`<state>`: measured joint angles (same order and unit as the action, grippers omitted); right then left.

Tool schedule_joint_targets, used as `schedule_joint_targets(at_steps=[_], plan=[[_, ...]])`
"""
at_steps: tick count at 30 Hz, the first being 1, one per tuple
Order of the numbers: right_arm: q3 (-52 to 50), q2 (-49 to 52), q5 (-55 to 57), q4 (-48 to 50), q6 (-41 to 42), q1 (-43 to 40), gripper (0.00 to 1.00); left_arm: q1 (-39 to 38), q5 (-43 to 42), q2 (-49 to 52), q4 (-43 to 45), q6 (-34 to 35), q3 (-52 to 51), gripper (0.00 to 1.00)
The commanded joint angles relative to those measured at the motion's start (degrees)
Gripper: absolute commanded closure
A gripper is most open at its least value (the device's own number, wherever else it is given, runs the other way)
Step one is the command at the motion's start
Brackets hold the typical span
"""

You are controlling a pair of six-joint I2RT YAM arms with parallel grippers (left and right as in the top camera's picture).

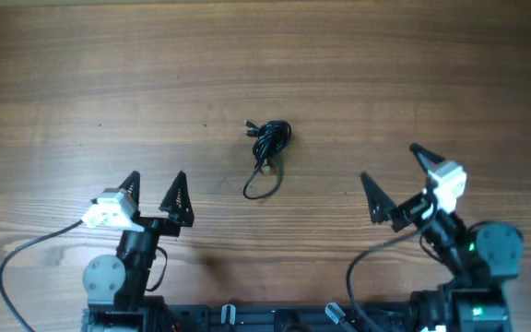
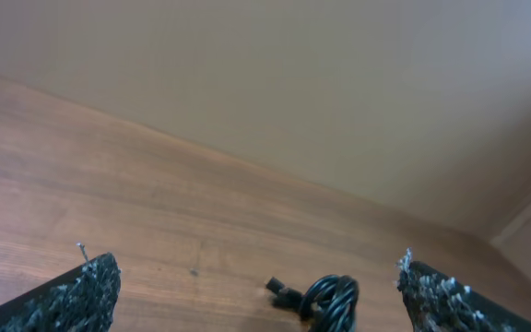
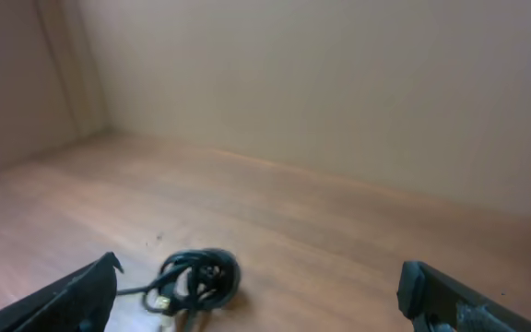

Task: Untangle cables
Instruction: 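Move left gripper to the black cable coil and grasp it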

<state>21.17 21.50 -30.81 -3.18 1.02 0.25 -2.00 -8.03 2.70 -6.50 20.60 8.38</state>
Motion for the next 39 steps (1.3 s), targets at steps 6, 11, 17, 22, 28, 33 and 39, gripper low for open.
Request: schedule_joint_targets(at_steps=[6,11,17,22,28,33,39], plan=[[22.58,22.21,-15.69,-12.22,0.5,0.22,0.0,-0.37,-9.01,26.01,-3.15,-0.94,20.9,0.0],[40.85,34.88,-15.78,-31.61,0.46,0.09,0.0,-3.89,-13.62,49.66,-12.41,-2.78,39.58,0.0],[54.03,45.24,-15.43,-43.98,0.44,-1.25,0.0,-14.88,-12.33,70.66,-19.96,-8.66,55.45,0.0],[54.03,47.19,-14.71,-44.68,8.39,-1.25,0.0,-15.91,-12.11,80.32,-16.37,-8.22,55.45,0.0],[53.96,50.1,-13.79,-44.52,8.0,-1.22,0.0,-16.44,-16.74,88.59,-17.68,-11.82,55.43,0.09],[53.96,53.02,-13.57,-44.5,7.96,-1.22,0.0,-19.26,-20.46,92.17,-20.11,-22.12,55.39,0.31],[53.96,54.86,-10.78,-44.89,7.93,-1.25,0.01,-21.27,-14.6,99.23,-15.87,-21.42,55.39,0.36]])
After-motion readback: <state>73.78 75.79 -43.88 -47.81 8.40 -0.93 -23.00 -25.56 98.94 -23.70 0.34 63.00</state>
